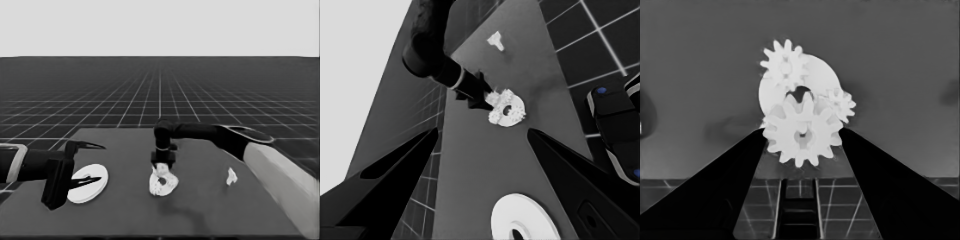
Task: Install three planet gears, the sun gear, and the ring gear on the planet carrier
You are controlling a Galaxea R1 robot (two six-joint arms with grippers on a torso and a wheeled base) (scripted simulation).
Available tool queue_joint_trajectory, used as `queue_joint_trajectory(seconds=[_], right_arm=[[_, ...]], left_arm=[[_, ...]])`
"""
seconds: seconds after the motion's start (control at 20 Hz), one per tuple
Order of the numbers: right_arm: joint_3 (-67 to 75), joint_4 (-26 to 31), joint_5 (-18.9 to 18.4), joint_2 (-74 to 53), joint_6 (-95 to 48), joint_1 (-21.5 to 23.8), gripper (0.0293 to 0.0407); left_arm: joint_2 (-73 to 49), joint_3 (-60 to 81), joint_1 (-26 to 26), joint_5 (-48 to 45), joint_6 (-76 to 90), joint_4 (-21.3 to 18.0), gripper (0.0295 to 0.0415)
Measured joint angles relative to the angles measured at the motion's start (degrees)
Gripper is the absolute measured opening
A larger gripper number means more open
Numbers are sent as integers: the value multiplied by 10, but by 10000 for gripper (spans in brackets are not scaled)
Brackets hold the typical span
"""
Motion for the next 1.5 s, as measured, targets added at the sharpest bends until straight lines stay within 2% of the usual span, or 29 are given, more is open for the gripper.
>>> queue_joint_trajectory(seconds=[0.1, 0.2, 0.35, 1.5], right_arm=[[-6, 0, 0, 3, -3, 0, 310], [-30, -45, 12, 10, -18, -47, 310], [-45, -63, 19, 14, -27, -67, 310], [-49, -68, 21, 15, 70, -75, 309]], left_arm=[[0, 0, 0, 0, 0, 0, 385], [0, 0, 0, 0, 0, 0, 385], [0, 0, 0, 0, 0, 0, 385], [0, 0, 0, 0, 0, 0, 385]])
